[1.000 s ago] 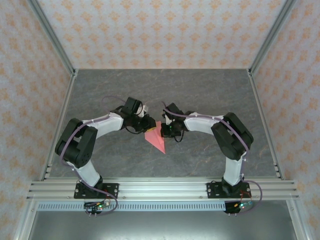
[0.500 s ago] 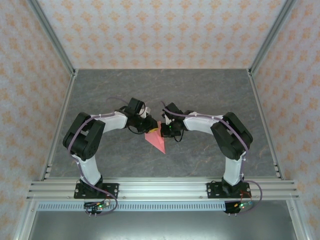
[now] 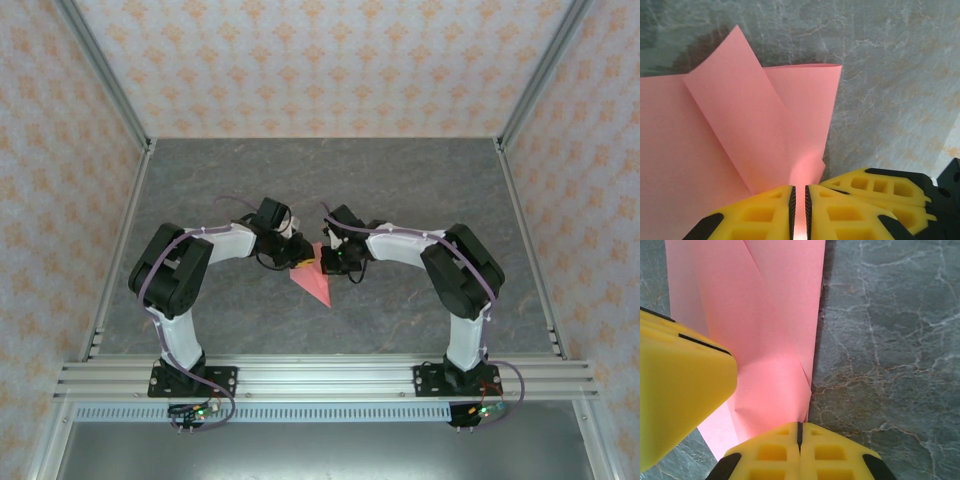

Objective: Fold a paper plane with a square sheet of paper (fold left side to right side)
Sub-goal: Fourth fold the wing at the center of the table.

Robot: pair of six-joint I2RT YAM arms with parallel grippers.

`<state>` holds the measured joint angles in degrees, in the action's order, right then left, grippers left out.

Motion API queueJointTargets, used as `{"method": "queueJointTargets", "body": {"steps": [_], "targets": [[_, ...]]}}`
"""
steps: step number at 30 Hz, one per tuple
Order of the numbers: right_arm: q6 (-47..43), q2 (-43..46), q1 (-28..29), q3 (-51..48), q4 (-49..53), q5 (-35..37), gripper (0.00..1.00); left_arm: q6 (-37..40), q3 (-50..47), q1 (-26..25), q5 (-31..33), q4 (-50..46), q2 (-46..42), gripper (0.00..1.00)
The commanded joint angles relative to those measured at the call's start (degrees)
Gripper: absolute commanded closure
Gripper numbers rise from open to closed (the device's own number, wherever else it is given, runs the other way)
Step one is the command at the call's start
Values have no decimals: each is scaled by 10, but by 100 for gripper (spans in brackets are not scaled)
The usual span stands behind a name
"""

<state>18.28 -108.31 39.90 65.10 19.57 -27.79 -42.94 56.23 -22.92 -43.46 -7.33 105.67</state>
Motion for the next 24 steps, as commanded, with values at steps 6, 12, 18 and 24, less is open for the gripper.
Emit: {"method": "queueJointTargets", "body": {"steps": [6, 12, 18, 24], "targets": [[-12, -38, 15, -6, 30, 31, 100, 20, -1, -6, 35, -26, 20, 84], [-12, -35, 15, -4, 30, 30, 100, 23, -8, -6, 45, -32, 23, 84], [-11, -10, 15, 17, 31, 21, 100, 27, -25, -6, 54, -39, 19, 85], [-5, 48, 14, 31, 36, 27, 94, 25, -45, -6, 58, -28, 15, 85]]}}
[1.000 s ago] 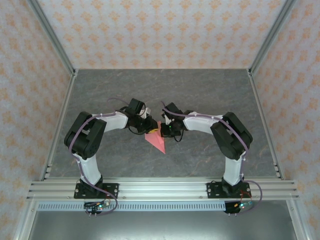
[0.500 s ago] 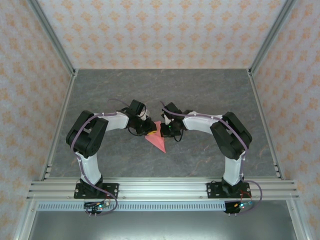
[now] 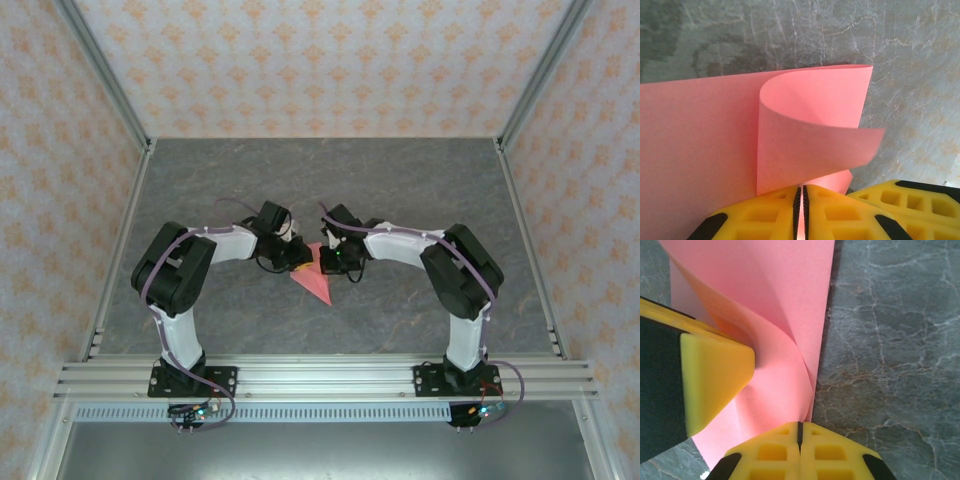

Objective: Fold a paper plane with a square sheet of paper (fold left side to right side)
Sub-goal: Fourth fold the wing at the center of the table.

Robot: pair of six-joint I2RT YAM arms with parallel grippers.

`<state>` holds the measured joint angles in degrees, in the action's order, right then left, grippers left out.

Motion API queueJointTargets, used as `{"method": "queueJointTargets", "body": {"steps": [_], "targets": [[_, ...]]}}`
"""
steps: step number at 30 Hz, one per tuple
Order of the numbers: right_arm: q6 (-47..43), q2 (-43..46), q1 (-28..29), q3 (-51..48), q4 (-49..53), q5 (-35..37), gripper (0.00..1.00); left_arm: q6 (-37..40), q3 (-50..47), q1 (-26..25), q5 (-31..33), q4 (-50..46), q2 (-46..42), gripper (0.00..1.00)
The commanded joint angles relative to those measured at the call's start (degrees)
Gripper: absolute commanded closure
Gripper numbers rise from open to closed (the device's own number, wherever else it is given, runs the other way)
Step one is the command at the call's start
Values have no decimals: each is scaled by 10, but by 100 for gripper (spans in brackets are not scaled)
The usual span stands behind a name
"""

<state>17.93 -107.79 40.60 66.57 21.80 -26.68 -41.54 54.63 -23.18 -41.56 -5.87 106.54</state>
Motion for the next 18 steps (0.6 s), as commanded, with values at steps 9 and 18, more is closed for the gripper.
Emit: {"method": "queueJointTargets", "body": {"steps": [9, 18], "targets": [[24, 107, 7, -35, -8, -53, 86, 9, -35, -3, 38, -37, 3, 85], [97, 102, 17, -111, -101, -182, 88, 8, -33, -3, 39, -37, 2, 85]]}}
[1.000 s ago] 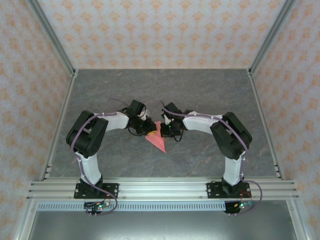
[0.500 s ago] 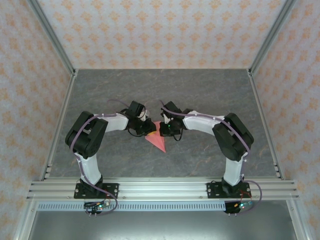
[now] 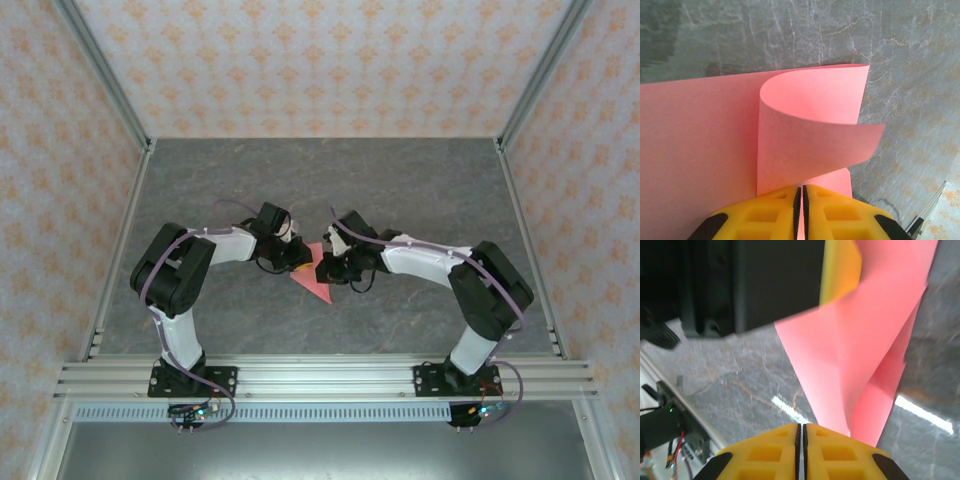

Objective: Fold a paper plane with a square sheet of paper (fold left side to right side)
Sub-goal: Fourth fold the wing at the center of the table.

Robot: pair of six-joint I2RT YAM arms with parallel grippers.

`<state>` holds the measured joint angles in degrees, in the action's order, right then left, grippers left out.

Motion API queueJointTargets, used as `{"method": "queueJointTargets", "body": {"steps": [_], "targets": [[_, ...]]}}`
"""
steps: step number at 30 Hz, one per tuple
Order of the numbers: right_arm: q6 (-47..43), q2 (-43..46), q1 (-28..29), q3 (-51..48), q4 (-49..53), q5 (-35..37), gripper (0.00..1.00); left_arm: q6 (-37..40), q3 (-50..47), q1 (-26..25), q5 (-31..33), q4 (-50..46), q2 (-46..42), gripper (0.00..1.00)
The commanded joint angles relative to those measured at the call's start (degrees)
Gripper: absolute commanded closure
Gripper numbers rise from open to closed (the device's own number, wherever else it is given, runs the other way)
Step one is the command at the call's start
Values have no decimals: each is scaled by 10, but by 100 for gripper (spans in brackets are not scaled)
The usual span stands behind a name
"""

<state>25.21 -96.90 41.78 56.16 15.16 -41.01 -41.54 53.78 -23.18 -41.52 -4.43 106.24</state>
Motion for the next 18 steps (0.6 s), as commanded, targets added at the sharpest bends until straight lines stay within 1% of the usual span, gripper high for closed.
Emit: {"method": "queueJointTargets", "body": {"steps": [1, 9, 18], "targets": [[24, -13, 5, -9, -33, -36, 88, 8, -24, -3, 37, -53, 5, 85], [10, -45, 9, -12, -6, -12, 88, 12, -22, -4, 41, -63, -4, 86], [-2, -56, 12, -17, 15, 14, 89, 12, -21, -3, 43, -65, -4, 86]]}}
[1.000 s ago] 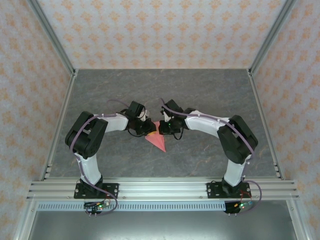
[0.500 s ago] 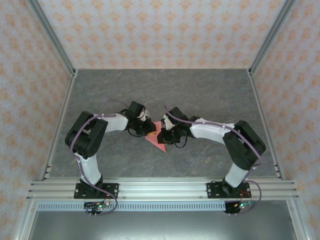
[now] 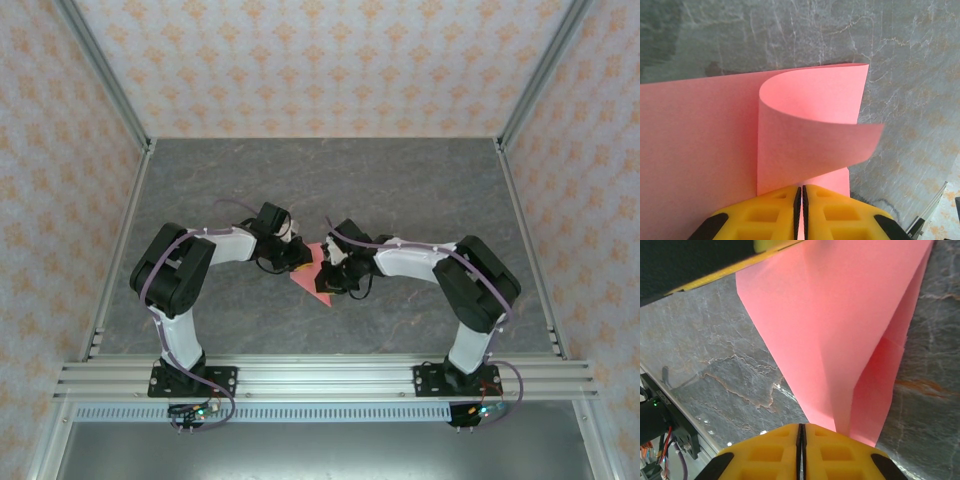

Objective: Fold a paper plane with a square sheet of paper (fold left side to right side)
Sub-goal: Fourth fold the wing at the center of the table.

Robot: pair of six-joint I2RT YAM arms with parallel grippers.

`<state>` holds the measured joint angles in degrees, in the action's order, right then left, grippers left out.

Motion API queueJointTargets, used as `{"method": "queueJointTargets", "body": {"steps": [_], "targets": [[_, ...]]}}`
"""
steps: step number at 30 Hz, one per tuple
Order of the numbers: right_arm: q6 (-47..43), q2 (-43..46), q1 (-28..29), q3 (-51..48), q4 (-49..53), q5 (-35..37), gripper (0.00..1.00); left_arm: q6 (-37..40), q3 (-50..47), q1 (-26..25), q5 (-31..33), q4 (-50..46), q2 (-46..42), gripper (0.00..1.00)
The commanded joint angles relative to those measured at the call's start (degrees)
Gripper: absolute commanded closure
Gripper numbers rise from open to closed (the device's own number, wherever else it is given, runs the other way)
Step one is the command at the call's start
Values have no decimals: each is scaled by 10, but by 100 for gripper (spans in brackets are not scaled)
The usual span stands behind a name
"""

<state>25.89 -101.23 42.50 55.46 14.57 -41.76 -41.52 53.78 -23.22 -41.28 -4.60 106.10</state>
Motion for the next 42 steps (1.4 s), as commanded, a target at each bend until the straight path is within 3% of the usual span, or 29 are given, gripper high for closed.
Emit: {"method": "queueJointTargets", "body": {"steps": [1, 42], "targets": [[-10, -14, 5, -11, 23, 25, 89, 12, -21, -3, 40, -62, -3, 86], [-31, 6, 12, -7, 75, 62, 89, 12, -19, -3, 42, -58, 10, 86]]}}
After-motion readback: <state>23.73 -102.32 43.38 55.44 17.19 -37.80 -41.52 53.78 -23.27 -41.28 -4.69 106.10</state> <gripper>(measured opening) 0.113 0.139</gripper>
